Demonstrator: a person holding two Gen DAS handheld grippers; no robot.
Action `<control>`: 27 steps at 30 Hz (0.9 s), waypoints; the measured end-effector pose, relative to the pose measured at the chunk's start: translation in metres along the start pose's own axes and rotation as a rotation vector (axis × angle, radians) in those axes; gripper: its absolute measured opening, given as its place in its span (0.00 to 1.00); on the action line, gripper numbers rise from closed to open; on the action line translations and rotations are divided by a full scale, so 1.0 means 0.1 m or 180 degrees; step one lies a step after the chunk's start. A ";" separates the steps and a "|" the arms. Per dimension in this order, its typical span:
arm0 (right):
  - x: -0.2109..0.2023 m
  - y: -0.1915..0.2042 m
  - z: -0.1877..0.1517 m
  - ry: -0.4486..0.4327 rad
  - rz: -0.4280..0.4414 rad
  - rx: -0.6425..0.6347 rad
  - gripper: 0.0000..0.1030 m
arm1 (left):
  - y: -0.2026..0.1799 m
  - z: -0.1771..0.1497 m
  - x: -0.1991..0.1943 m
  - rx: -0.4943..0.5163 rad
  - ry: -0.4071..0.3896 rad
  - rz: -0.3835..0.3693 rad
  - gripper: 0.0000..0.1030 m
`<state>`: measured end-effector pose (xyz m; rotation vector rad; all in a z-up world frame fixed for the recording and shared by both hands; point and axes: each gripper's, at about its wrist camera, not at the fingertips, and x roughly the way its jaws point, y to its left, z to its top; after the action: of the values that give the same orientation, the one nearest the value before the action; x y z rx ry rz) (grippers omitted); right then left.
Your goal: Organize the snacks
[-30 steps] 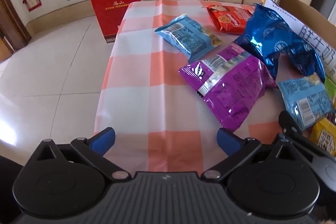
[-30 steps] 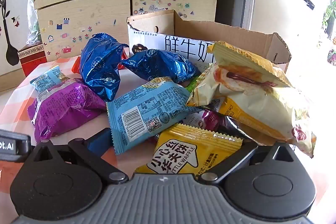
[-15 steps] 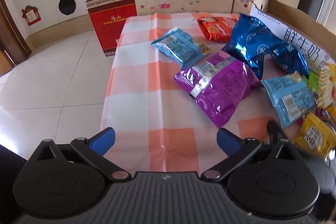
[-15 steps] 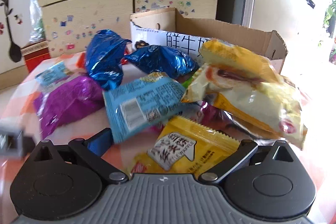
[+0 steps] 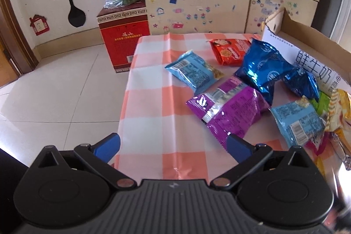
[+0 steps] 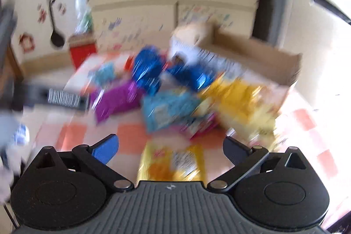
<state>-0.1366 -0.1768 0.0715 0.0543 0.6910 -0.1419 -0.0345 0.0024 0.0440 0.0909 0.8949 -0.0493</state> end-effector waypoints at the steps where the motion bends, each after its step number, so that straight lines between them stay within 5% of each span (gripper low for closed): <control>1: -0.02 -0.12 0.07 -0.0080 -0.0090 0.0078 1.00 | -0.02 -0.01 -0.01 0.0029 -0.0005 -0.0004 0.99; 7: 0.20 -0.74 0.32 -0.0032 -0.0356 0.0553 1.00 | -0.18 -0.06 -0.05 0.0254 -0.0074 -0.0029 0.99; 14: 0.56 -0.90 0.26 0.0305 -0.0080 0.1027 1.00 | -0.27 -0.10 -0.09 0.0372 -0.0081 -0.0088 0.99; 22: 0.41 -0.29 0.24 0.0481 0.0437 0.0285 1.00 | -0.26 -0.05 -0.13 0.0407 -0.0040 0.0067 0.99; 27: 0.36 -0.06 0.24 0.0601 0.0122 -0.0132 1.00 | -0.21 -0.04 -0.14 0.0376 0.0059 -0.0028 0.99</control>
<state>-0.0953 -0.1892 0.0672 0.0416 0.8804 -0.0863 -0.0480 -0.0185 0.0514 0.1979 0.9106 -0.1097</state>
